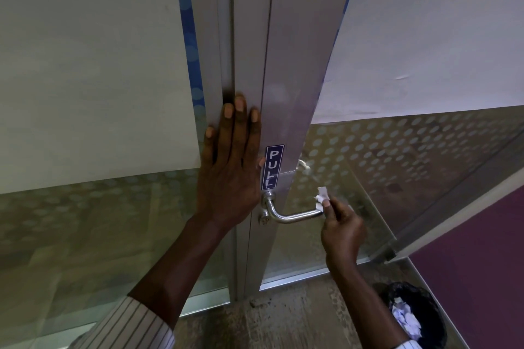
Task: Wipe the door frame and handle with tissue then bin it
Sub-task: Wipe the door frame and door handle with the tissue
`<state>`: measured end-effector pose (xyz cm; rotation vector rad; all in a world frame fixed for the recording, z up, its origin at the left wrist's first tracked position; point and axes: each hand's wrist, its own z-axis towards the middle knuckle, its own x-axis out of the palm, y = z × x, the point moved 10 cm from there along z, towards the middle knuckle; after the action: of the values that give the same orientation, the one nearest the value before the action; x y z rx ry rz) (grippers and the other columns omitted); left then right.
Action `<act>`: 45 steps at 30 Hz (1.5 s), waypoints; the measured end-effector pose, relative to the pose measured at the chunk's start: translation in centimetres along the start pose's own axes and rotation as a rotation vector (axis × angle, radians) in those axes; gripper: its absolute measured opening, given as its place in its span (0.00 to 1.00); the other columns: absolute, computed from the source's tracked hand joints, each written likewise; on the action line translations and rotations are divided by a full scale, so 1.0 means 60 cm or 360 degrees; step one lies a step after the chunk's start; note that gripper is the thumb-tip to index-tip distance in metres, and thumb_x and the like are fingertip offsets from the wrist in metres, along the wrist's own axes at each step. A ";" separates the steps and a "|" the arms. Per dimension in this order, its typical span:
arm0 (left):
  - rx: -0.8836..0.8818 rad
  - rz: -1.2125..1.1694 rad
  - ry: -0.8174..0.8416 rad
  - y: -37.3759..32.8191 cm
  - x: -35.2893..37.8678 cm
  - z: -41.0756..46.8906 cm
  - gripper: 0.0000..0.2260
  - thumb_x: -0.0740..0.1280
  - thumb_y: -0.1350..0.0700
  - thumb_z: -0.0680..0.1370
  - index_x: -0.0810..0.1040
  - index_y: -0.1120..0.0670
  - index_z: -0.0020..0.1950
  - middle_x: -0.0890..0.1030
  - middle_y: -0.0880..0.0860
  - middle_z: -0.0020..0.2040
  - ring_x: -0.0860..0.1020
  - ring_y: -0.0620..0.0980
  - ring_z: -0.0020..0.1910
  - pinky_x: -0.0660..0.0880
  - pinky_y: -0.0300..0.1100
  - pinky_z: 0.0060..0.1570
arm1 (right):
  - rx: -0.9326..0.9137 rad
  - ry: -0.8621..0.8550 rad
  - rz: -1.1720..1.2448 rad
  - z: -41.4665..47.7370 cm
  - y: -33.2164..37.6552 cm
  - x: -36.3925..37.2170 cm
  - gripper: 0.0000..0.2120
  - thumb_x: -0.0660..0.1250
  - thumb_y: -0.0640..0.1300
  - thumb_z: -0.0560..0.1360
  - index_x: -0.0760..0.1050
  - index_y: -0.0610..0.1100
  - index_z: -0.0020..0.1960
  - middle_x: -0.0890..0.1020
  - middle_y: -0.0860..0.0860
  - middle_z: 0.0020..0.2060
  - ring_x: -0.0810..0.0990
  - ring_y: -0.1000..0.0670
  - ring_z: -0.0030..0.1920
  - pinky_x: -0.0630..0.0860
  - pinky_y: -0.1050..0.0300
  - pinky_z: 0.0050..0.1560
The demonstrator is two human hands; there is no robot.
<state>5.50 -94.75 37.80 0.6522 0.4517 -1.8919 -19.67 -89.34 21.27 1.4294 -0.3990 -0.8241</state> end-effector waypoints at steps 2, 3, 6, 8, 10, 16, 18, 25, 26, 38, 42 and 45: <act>0.0001 0.0002 0.0006 0.000 0.001 0.000 0.37 0.60 0.49 0.88 0.38 0.57 0.86 0.26 0.55 0.85 0.29 0.54 0.86 0.29 0.53 0.84 | -0.0386 0.0122 -0.0325 -0.012 0.021 0.013 0.21 0.68 0.28 0.80 0.83 0.45 0.69 0.86 0.45 0.64 0.87 0.52 0.61 0.72 0.82 0.56; 0.0002 -0.0001 0.0008 0.000 0.002 -0.001 0.37 0.60 0.49 0.88 0.38 0.57 0.86 0.26 0.55 0.85 0.29 0.54 0.86 0.29 0.53 0.84 | -0.0545 0.0180 -0.0430 -0.021 0.020 0.019 0.27 0.66 0.24 0.78 0.80 0.44 0.72 0.82 0.45 0.70 0.83 0.49 0.68 0.72 0.78 0.63; 0.0003 -0.0011 0.0014 0.001 0.001 0.000 0.37 0.60 0.49 0.88 0.39 0.57 0.86 0.26 0.55 0.84 0.29 0.54 0.86 0.29 0.53 0.84 | -0.0986 0.0280 -0.0709 -0.053 0.018 0.032 0.35 0.63 0.17 0.73 0.77 0.41 0.74 0.75 0.44 0.77 0.68 0.44 0.81 0.68 0.68 0.76; 0.0001 -0.0011 0.0021 0.000 0.001 0.001 0.37 0.60 0.49 0.88 0.39 0.58 0.86 0.26 0.55 0.84 0.28 0.54 0.85 0.29 0.53 0.84 | -0.1156 0.0278 -0.0961 -0.077 0.021 0.043 0.35 0.63 0.17 0.71 0.77 0.39 0.74 0.75 0.43 0.77 0.66 0.41 0.82 0.72 0.58 0.75; -0.0004 -0.0002 0.0022 0.000 0.002 0.001 0.37 0.59 0.48 0.88 0.38 0.57 0.86 0.26 0.55 0.84 0.28 0.54 0.85 0.28 0.53 0.84 | -0.1213 0.0251 -0.1191 -0.095 0.023 0.056 0.34 0.61 0.19 0.71 0.77 0.38 0.74 0.76 0.42 0.76 0.68 0.39 0.81 0.76 0.43 0.74; -0.0011 0.0007 0.0045 0.001 0.004 0.000 0.36 0.57 0.47 0.89 0.37 0.57 0.86 0.26 0.55 0.84 0.28 0.54 0.85 0.28 0.52 0.84 | -0.1359 0.0339 -0.1304 -0.156 0.062 0.139 0.26 0.58 0.31 0.74 0.80 0.38 0.69 0.85 0.42 0.63 0.82 0.40 0.67 0.75 0.42 0.73; -0.0009 0.0014 0.0036 0.002 0.004 -0.001 0.38 0.60 0.48 0.88 0.37 0.57 0.86 0.26 0.55 0.84 0.29 0.54 0.85 0.29 0.53 0.84 | -0.1248 0.0346 -0.1351 -0.162 0.069 0.163 0.23 0.60 0.33 0.77 0.80 0.38 0.69 0.86 0.42 0.59 0.84 0.40 0.61 0.78 0.42 0.69; 0.0017 0.0045 0.0025 0.002 0.002 0.000 0.38 0.61 0.49 0.88 0.38 0.58 0.86 0.28 0.56 0.85 0.29 0.55 0.86 0.30 0.53 0.85 | -0.1380 0.0262 -0.1331 -0.160 0.081 0.158 0.20 0.62 0.33 0.78 0.82 0.38 0.66 0.87 0.44 0.57 0.85 0.42 0.58 0.79 0.45 0.65; 0.0020 0.0035 0.0031 0.002 0.002 0.000 0.38 0.60 0.48 0.88 0.38 0.58 0.86 0.28 0.56 0.85 0.29 0.55 0.86 0.30 0.53 0.85 | -0.1442 0.0268 -0.1290 -0.165 0.077 0.149 0.20 0.61 0.32 0.78 0.82 0.38 0.67 0.87 0.44 0.60 0.85 0.42 0.62 0.79 0.44 0.67; 0.0023 0.0011 0.0028 0.002 0.004 0.000 0.34 0.56 0.47 0.89 0.40 0.59 0.86 0.29 0.56 0.85 0.30 0.55 0.86 0.30 0.53 0.85 | -0.1502 0.0171 -0.1177 -0.152 0.067 0.116 0.23 0.55 0.28 0.79 0.82 0.36 0.66 0.86 0.41 0.60 0.85 0.40 0.63 0.78 0.41 0.70; 0.0004 -0.0010 0.0046 0.002 0.003 0.001 0.35 0.55 0.47 0.89 0.38 0.58 0.86 0.27 0.56 0.84 0.28 0.55 0.85 0.29 0.53 0.84 | -0.1469 0.0175 -0.1186 -0.161 0.081 0.146 0.22 0.57 0.31 0.79 0.81 0.37 0.68 0.85 0.43 0.56 0.84 0.42 0.57 0.78 0.43 0.70; 0.0004 -0.0005 0.0023 0.002 0.000 0.000 0.35 0.57 0.47 0.89 0.39 0.58 0.86 0.28 0.56 0.85 0.29 0.55 0.86 0.29 0.53 0.85 | -0.1545 0.0210 -0.1195 -0.164 0.076 0.140 0.24 0.56 0.29 0.78 0.79 0.36 0.70 0.85 0.42 0.59 0.84 0.42 0.61 0.77 0.42 0.72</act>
<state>5.63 -94.82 37.80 0.6678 0.4598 -1.8921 -6.01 -88.61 22.41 0.6641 0.6332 -1.2673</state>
